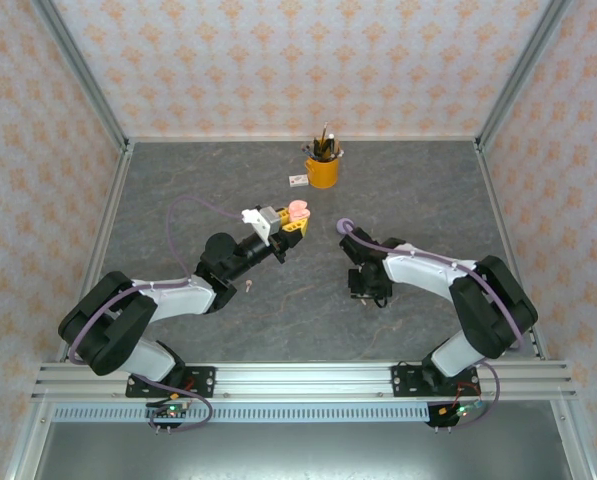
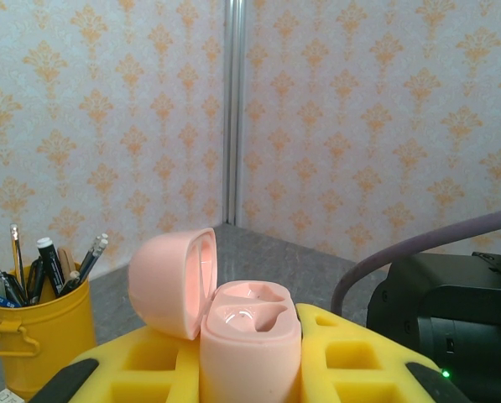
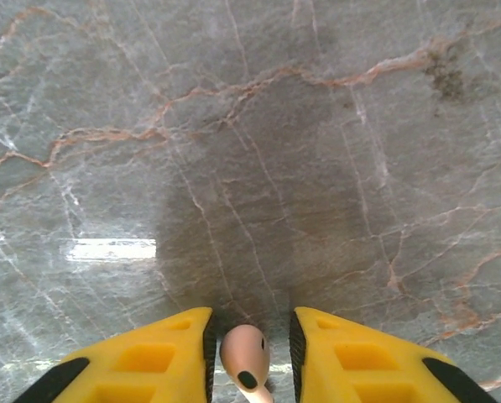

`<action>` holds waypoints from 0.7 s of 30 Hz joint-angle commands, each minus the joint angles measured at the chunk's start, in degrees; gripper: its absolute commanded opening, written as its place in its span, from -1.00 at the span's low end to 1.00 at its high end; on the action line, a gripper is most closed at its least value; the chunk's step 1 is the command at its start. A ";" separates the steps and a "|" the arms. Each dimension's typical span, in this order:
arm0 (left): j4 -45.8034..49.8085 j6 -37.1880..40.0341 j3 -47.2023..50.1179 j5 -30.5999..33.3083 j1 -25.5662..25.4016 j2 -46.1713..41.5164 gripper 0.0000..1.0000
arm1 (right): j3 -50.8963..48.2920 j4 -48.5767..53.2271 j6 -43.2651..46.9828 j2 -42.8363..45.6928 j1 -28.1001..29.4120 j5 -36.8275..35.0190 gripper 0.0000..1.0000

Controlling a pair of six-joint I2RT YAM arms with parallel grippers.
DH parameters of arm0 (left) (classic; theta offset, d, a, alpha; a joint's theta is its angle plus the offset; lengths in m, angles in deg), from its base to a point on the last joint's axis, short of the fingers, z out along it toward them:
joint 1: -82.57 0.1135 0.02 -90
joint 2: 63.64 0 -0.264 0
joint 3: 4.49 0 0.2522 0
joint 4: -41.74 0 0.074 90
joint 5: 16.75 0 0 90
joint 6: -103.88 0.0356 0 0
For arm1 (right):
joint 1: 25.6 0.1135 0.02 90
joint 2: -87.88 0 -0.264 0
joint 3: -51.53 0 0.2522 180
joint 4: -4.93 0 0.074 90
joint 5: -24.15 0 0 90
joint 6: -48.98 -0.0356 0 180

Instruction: Insert the wireless bluetooth earbuds into the charging case

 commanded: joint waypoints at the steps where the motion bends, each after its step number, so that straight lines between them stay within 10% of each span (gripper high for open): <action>1: -0.61 -0.72 -1.35 -1.19 0.42 -0.03 -1.00 | -1.45 0.67 -0.34 1.40 -0.18 0.44 -0.36; 21: -0.79 -0.76 -1.61 -1.02 0.42 0.48 -1.00 | -1.98 0.94 1.29 0.54 -0.20 2.68 -0.45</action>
